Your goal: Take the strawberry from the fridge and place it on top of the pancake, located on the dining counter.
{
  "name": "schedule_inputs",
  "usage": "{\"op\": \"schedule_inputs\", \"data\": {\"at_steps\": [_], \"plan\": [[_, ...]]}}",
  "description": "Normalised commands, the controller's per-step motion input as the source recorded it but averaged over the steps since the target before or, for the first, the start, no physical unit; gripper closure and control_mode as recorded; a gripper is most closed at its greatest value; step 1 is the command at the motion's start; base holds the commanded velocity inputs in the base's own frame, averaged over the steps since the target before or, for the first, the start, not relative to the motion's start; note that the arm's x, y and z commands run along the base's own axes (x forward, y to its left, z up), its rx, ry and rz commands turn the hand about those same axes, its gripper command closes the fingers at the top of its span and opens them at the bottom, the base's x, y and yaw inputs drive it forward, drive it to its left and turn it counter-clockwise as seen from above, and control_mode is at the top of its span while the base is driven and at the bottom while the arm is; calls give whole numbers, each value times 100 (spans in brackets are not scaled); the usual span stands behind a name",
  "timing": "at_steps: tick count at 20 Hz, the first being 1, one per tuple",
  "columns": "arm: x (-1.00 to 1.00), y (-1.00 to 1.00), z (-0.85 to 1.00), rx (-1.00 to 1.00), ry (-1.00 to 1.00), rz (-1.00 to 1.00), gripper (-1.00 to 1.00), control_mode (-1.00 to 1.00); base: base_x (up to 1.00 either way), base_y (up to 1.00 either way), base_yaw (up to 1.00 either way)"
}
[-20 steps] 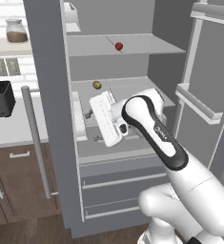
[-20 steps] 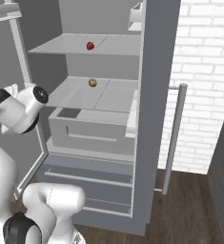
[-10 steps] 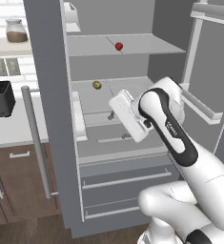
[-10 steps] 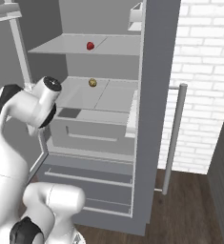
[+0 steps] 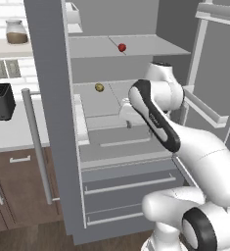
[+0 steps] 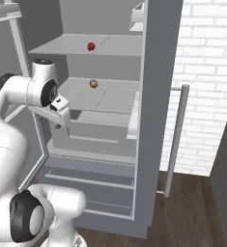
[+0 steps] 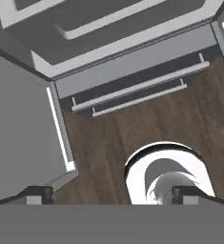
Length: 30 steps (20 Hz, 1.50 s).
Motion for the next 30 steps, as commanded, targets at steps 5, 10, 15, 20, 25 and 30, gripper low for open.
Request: {"op": "schedule_inputs", "data": {"at_steps": [5, 10, 15, 20, 25, 30], "plan": [[-16, -71, -17, -29, -30, 42, -100, -100, 0, 0, 0], [-32, -18, 8, -11, -29, 34, -100, -100, 0, 0, 0], [-35, 10, 17, -4, -2, -2, -100, -100, 0, 0, 0], [-36, 12, 4, -1, 6, -15, -100, -100, 0, 0, 0], [-45, -15, -8, 16, 3, -10, -100, -100, 0, 0, 0], [-64, -7, -6, 8, 0, -3, -100, -100, 0, 0, 0]]}}
